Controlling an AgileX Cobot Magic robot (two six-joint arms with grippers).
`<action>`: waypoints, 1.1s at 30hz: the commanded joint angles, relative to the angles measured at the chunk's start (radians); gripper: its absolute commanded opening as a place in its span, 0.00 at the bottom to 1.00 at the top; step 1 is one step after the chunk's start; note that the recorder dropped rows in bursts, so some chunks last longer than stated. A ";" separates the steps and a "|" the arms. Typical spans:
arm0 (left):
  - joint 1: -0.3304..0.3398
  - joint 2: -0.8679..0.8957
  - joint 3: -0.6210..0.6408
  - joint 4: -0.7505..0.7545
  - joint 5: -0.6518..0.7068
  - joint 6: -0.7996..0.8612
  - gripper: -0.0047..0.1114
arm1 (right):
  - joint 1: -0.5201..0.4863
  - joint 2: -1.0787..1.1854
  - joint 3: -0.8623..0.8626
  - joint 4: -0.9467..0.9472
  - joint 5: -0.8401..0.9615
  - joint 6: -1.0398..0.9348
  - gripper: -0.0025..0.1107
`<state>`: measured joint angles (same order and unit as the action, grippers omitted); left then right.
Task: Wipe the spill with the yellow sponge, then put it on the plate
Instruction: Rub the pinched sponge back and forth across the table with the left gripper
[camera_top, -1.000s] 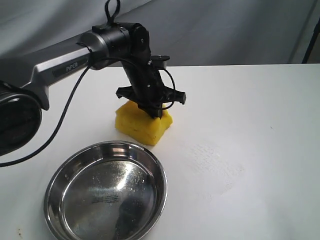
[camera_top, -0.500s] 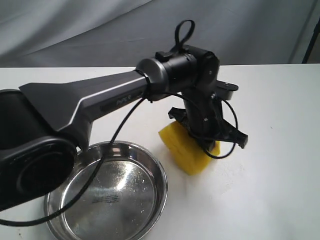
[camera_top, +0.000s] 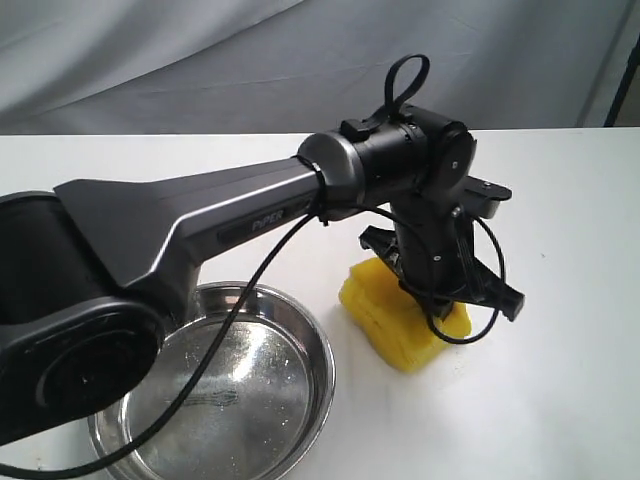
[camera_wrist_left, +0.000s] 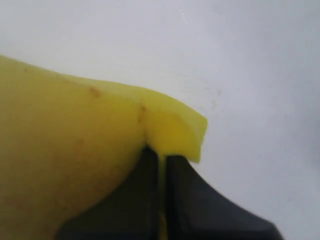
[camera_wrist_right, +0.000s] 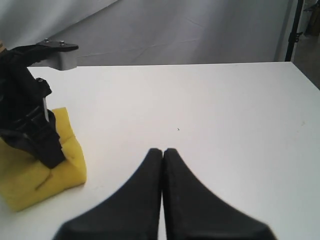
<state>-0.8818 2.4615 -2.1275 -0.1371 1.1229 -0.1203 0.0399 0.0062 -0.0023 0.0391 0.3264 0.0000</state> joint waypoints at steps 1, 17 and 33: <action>0.080 0.007 0.005 0.018 0.010 -0.030 0.04 | -0.002 -0.006 0.002 -0.004 -0.001 0.000 0.02; 0.389 0.007 0.005 0.130 0.095 -0.136 0.04 | -0.002 -0.006 0.002 -0.004 -0.001 0.000 0.02; 0.284 0.007 0.005 -0.092 0.045 -0.080 0.04 | -0.002 -0.006 0.002 -0.004 -0.001 0.000 0.02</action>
<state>-0.5378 2.4615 -2.1275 -0.1459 1.1851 -0.2104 0.0399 0.0062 -0.0023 0.0391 0.3282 0.0000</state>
